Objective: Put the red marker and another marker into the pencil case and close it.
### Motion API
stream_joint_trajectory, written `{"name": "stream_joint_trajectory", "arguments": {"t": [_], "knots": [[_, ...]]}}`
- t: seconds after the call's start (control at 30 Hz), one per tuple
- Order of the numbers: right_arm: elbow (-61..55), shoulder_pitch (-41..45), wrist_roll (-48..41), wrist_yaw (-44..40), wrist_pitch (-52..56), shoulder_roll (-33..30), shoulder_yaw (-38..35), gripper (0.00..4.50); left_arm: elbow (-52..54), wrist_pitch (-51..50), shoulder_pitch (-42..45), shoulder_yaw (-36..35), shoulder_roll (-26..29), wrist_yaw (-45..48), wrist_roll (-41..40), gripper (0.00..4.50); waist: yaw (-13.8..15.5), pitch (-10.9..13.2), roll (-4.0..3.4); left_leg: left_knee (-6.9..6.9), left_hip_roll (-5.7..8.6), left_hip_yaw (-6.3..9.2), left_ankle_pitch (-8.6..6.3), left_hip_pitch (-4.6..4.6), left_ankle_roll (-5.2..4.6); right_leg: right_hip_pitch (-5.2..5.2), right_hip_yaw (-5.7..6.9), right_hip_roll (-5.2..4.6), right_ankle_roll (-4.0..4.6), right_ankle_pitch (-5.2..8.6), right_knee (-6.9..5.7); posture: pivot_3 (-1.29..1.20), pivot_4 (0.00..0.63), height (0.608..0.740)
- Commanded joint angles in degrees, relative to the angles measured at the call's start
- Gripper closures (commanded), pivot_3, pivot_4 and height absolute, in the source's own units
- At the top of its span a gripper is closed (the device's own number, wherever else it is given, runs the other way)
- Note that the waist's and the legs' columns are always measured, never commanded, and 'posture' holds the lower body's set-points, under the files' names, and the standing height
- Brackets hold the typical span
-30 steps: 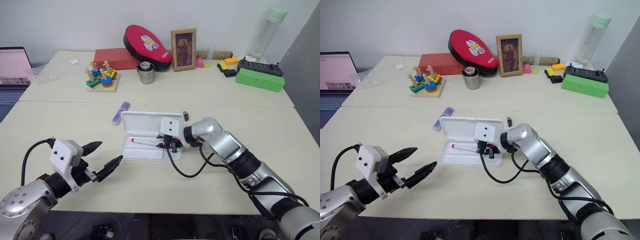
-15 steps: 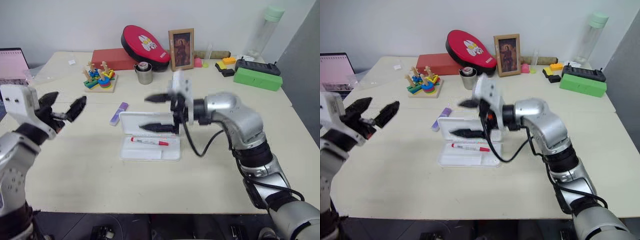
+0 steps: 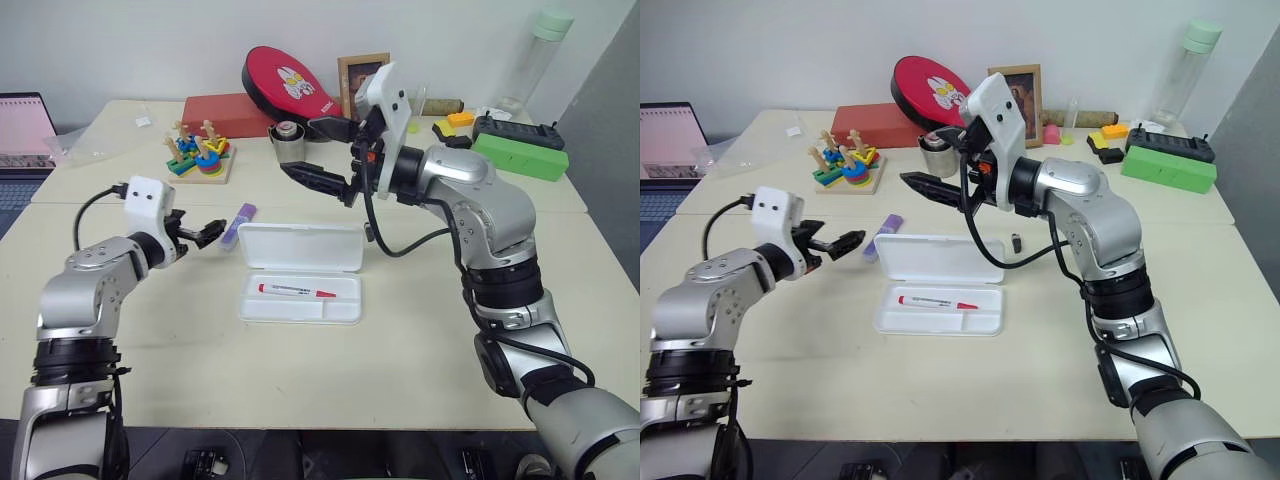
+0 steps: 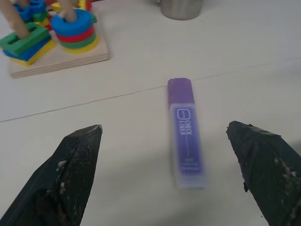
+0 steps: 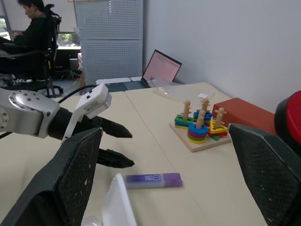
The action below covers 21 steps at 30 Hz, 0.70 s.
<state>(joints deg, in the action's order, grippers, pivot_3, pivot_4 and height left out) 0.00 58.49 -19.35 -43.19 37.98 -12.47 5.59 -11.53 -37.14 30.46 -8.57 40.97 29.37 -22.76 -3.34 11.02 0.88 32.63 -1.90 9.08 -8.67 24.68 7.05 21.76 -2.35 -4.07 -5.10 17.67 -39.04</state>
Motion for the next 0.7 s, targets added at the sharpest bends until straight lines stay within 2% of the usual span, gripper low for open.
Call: {"name": "stream_joint_trajectory", "arguments": {"t": [0.03,0.13,0.33,0.37,0.4,0.7], "knots": [[-2.88,1.54,-1.31,0.64,-0.92,-0.18,-1.14,0.02,-4.23,1.78,2.42,2.75,-1.08,1.26,3.39,0.0,-0.26,0.0,0.0,0.0,0.0,0.0,0.0,0.0,0.0,0.01,0.0,0.0,0.0,0.0,0.0,0.0,0.15,0.74],[-2.86,1.6,-1.45,0.68,-0.95,-0.34,-1.12,0.02,-7.69,3.09,3.35,5.36,-2.22,1.3,6.42,0.0,-0.32,0.0,0.0,0.0,0.0,-0.01,0.0,0.0,-0.01,0.01,-0.01,0.0,0.0,0.0,0.0,0.0,0.15,0.74],[-2.82,1.61,-1.19,0.76,-1.52,-0.61,-0.66,0.02,-12.86,3.62,5.29,5.67,-5.35,-0.19,8.78,0.0,-0.11,0.0,0.01,0.02,0.0,0.01,0.0,0.0,-0.01,0.0,0.01,0.0,0.0,0.0,-0.03,0.0,0.15,0.74],[-2.82,1.59,-1.19,0.8,-1.55,-0.6,-0.65,0.0,-13.05,3.54,5.35,5.64,-5.8,-0.09,8.84,0.35,-0.1,0.0,0.01,0.03,0.0,0.01,0.0,0.0,-0.01,-0.01,0.0,0.0,0.0,0.0,-0.04,0.0,0.15,0.74],[-2.87,1.55,-1.23,0.8,-1.54,-0.62,-0.65,0.0,-13.33,3.4,5.42,5.66,-6.13,-0.11,9.0,0.37,-0.09,0.0,0.0,0.04,0.0,0.0,0.0,0.0,-0.01,-0.02,0.0,0.0,-0.01,0.0,-0.04,0.0,0.15,0.74],[-3.47,0.89,-1.58,0.71,-1.0,-0.96,-0.69,0.0,-13.79,4.23,5.01,5.17,-6.89,0.16,10.09,2.1,-0.03,-0.01,0.0,0.07,0.0,0.01,0.01,0.0,-0.01,-0.03,0.0,0.0,-0.01,-0.01,-0.06,0.0,0.15,0.74]]}}
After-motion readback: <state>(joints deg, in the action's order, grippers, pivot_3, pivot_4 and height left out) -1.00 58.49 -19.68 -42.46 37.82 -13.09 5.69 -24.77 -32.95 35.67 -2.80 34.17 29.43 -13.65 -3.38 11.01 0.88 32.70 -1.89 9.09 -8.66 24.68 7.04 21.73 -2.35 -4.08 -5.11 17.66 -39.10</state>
